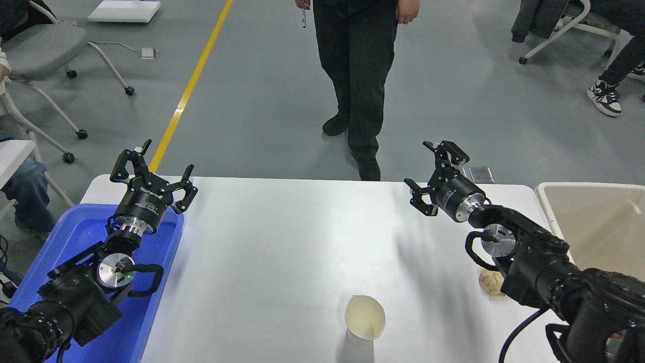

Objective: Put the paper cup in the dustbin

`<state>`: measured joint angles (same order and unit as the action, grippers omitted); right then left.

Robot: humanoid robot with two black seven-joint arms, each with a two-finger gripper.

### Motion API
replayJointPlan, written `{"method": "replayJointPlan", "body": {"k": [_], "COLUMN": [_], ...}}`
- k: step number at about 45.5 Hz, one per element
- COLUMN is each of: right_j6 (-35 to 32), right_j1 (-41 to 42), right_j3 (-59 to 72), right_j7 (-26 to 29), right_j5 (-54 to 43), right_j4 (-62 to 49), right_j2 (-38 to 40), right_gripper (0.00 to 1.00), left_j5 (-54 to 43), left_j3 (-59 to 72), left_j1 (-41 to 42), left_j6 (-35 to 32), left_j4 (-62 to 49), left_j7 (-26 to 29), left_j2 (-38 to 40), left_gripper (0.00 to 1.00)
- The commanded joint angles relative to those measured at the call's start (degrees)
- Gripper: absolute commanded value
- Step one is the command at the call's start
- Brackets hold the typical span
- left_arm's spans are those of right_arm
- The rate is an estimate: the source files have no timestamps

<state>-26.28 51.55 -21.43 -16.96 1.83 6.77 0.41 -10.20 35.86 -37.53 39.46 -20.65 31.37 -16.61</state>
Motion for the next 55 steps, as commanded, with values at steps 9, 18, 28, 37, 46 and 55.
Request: {"method": "replayJointPlan", "body": {"k": [9, 18, 28, 37, 46, 55], "right_j6": [-0.09, -0.09, -0.18, -0.96, -1.49, -1.15], "right_j1": [0.04, 0.13, -0.31, -0.14, -1.28, -2.33], "right_j3": [-0.01, 0.07, -0.01, 0.16, 0.51, 2.97], "right_j7": [0.0, 0.0, 0.0, -0.09, -0.09, -0.09], "right_j5": [-0.08, -0.08, -0.08, -0.51, -1.48, -4.38], "right_j4": [0.09, 0.35, 1.49, 4.04, 10.45, 23.1], "right_j2": [-0.06, -0.06, -0.41, -0.15, 4.85, 12.93], "right_gripper": [1.0, 1.0, 1.0, 1.0, 1.0, 1.0], "left_j5": [0.09, 0.09, 0.09, 0.09, 0.0, 0.09], "left_j3": [-0.09, -0.09, -0.09, -0.09, -0.09, -0.09], "left_j1": [-0.09, 0.0, -0.09, -0.09, 0.0, -0.09], "left_j6": [0.0, 0.0, 0.0, 0.0, 0.0, 0.0], "left_j4": [0.0, 0.0, 0.0, 0.0, 0.0, 0.0], "left_j7": [0.09, 0.09, 0.09, 0.09, 0.09, 0.09], "left_j2": [-0.18, -0.18, -0.18, -0.18, -0.18, -0.18], "left_gripper": [1.0, 1.0, 1.0, 1.0, 1.0, 1.0]}}
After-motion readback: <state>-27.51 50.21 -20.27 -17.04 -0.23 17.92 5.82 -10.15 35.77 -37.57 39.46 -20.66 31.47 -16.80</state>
